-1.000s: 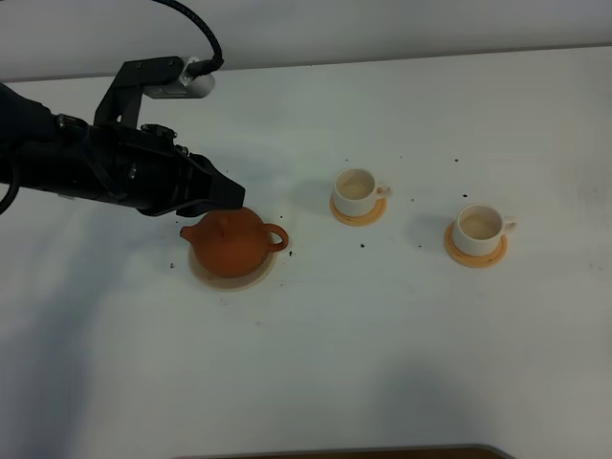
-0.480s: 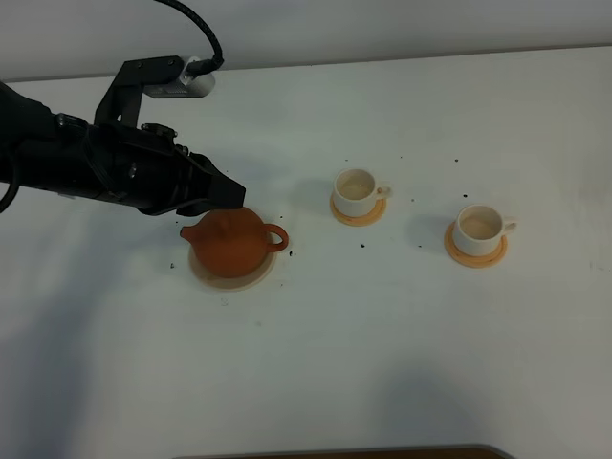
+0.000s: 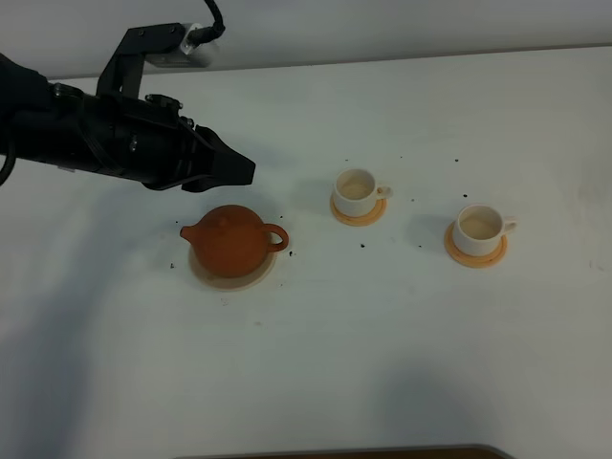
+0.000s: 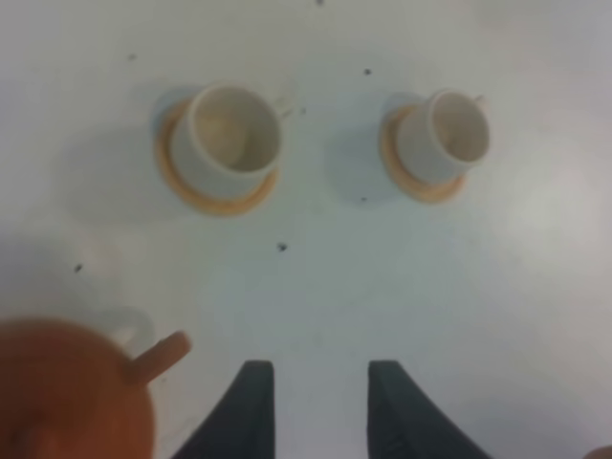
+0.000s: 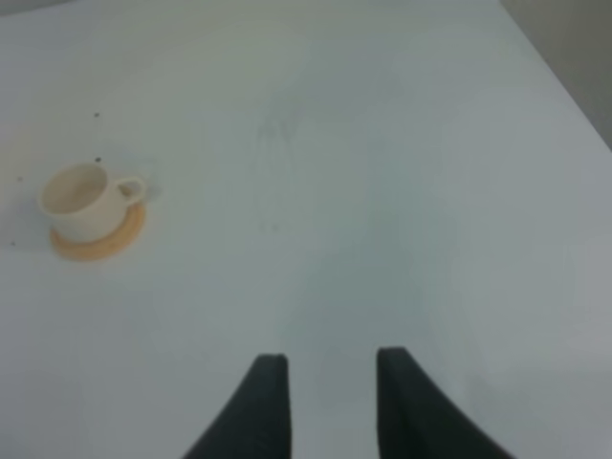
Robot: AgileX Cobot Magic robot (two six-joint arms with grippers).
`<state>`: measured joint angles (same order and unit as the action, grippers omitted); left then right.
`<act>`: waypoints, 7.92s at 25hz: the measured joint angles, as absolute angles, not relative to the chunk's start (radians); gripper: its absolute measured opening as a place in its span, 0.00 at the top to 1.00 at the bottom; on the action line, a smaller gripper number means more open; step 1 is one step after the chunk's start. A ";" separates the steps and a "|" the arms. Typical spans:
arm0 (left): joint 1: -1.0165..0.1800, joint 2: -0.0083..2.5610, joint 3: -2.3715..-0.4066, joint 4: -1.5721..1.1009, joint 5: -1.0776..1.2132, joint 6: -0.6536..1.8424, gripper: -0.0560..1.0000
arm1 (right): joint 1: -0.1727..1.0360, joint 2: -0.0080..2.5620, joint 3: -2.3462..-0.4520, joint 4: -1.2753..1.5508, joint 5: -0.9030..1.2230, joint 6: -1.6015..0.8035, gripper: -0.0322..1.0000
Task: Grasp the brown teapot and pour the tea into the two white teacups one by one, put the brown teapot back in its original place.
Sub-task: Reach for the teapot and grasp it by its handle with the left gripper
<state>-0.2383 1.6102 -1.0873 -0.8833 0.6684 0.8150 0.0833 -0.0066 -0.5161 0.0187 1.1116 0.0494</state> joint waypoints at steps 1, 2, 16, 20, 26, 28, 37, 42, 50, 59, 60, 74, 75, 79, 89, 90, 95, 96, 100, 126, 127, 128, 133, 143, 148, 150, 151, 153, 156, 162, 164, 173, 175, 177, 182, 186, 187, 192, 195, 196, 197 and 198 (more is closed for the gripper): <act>-0.250 1.612 -1.093 -0.882 0.668 0.816 0.67 | 0.083 -0.007 -0.516 0.019 1.112 0.049 0.73; -0.268 1.615 -1.099 -0.881 0.667 0.816 0.66 | 0.083 -0.007 -0.516 0.019 1.112 0.049 0.73; -0.495 1.650 -1.188 -0.816 0.621 0.691 0.53 | 0.083 -0.007 -0.516 0.020 1.112 0.049 0.73; -0.497 1.656 -1.188 -0.645 0.619 0.500 0.53 | 0.083 -0.007 -0.516 0.020 1.112 0.049 0.73; -0.498 1.662 -1.211 -0.404 0.701 0.284 0.53 | 0.083 -0.007 -0.516 0.020 1.112 0.050 0.73; -0.498 1.677 -1.258 -0.332 0.779 0.229 0.53 | 0.083 -0.007 -0.516 0.020 1.112 0.050 0.73; -0.535 1.858 -1.557 -0.140 1.113 0.082 0.53 | 0.083 -0.007 -0.516 0.020 1.112 0.050 0.73; -0.579 1.962 -1.623 -0.076 1.117 0.045 0.53 | 0.083 -0.007 -0.516 0.020 1.112 0.049 0.73; -0.579 2.063 -1.626 -0.059 1.027 0.038 0.53 | 0.083 -0.008 -0.516 0.020 1.112 0.049 0.73; -0.579 2.081 -1.626 0.015 0.939 0.026 0.53 | 0.083 -0.008 -0.516 0.020 1.112 0.049 0.73; -0.579 2.081 -1.626 0.020 0.934 0.024 0.53 | 0.083 -0.008 -0.516 0.020 1.112 0.049 0.73; -0.579 2.163 -1.627 0.020 0.860 0.031 0.53 | 0.083 -0.008 -0.516 0.020 1.112 0.049 0.73; -0.579 2.163 -1.627 0.020 0.858 0.031 0.53 | 0.083 -0.008 -0.516 0.020 1.112 0.049 0.73; -0.579 2.163 -1.627 0.000 0.858 0.058 0.53 | 0.083 -0.008 -0.516 0.020 1.112 0.049 0.73; -0.579 2.165 -1.627 -0.036 0.898 0.105 0.53 | 0.083 -0.008 -0.516 0.020 1.112 0.050 0.73; -0.579 2.165 -1.629 -0.036 0.909 0.107 0.53 | 0.083 -0.008 -0.516 0.020 1.112 0.050 0.73; -0.579 2.165 -1.629 -0.038 0.974 0.143 0.53 | 0.083 -0.008 -0.516 0.020 1.112 0.050 0.73; -0.579 2.165 -1.629 -0.038 0.988 0.149 0.53 | 0.083 -0.008 -0.516 0.020 1.112 0.050 0.73; -0.579 2.165 -1.629 -0.040 1.025 0.159 0.53 | 0.083 -0.008 -0.516 0.020 1.112 0.050 0.73; -0.581 2.165 -1.636 0.051 1.173 0.237 0.53 | 0.083 -0.008 -0.516 0.020 1.112 0.050 0.73; -0.581 2.165 -1.636 0.051 1.173 0.237 0.53 | 0.083 -0.008 -0.516 0.020 1.112 0.050 0.73; -0.581 2.165 -1.636 0.049 1.173 0.237 0.53 | 0.083 -0.008 -0.516 0.020 1.112 0.050 0.73; -0.581 2.165 -1.636 0.029 1.173 0.261 0.53 | 0.083 -0.008 -0.516 0.020 1.112 0.050 0.73; -0.580 2.165 -1.636 -0.096 1.122 0.260 0.53 | 0.083 -0.008 -0.516 0.020 1.112 0.050 0.73; -0.580 2.186 -1.636 -0.110 1.158 0.217 0.53 | 0.083 -0.008 -0.516 0.020 1.112 0.050 0.73; -0.580 2.198 -1.636 -0.109 1.174 0.206 0.53 | 0.083 -0.008 -0.516 0.020 1.112 0.050 0.73; -0.580 2.200 -1.636 -0.107 1.174 0.198 0.53 | 0.083 -0.008 -0.516 0.020 1.112 0.050 0.73; -0.580 2.201 -1.636 -0.089 1.174 0.189 0.53 | 0.083 -0.008 -0.516 0.020 1.112 0.050 0.73; -0.580 2.201 -1.636 -0.076 1.174 0.183 0.55 | 0.083 -0.008 -0.516 0.020 1.112 0.050 0.73; -0.580 2.201 -1.636 -0.065 1.174 0.180 0.58 | 0.083 -0.008 -0.516 0.020 1.112 0.050 0.73; -0.580 2.201 -1.636 -0.062 1.174 0.180 0.58 | 0.083 -0.008 -0.516 0.020 1.112 0.050 0.73; -0.580 2.201 -1.636 -0.059 1.174 0.180 0.58 | 0.083 -0.008 -0.516 0.020 1.112 0.050 0.73; -0.580 2.201 -1.636 -0.057 1.174 0.180 0.58 | 0.083 -0.008 -0.516 0.020 1.112 0.050 0.73; -0.580 2.201 -1.632 -0.052 1.174 0.180 0.58 | 0.083 -0.008 -0.516 0.020 1.112 0.050 0.73; -0.575 2.201 -1.586 -0.034 1.174 0.180 0.58 | 0.083 -0.008 -0.516 0.020 1.112 0.050 0.73; -0.565 2.201 -1.580 -0.035 1.174 0.182 0.59 | 0.083 -0.008 -0.516 0.020 1.112 0.050 0.73; -0.564 2.200 -1.580 -0.035 1.174 0.182 0.59 | 0.083 -0.008 -0.516 0.020 1.112 0.050 0.73; -0.556 2.198 -1.579 -0.040 1.174 0.182 0.59 | 0.083 -0.008 -0.516 0.020 1.112 0.050 0.73; -0.556 2.198 -1.579 -0.038 1.174 0.183 0.59 | 0.083 -0.008 -0.516 0.020 1.112 0.050 0.73; -0.555 2.198 -1.578 -0.038 1.174 0.184 0.59 | 0.083 -0.008 -0.516 0.020 1.112 0.050 0.73; -0.552 2.198 -1.578 -0.039 1.174 0.184 0.59 | 0.083 -0.008 -0.516 0.020 1.112 0.050 0.73; -0.550 2.198 -1.578 -0.041 1.174 0.184 0.59 | 0.083 -0.008 -0.516 0.020 1.112 0.050 0.73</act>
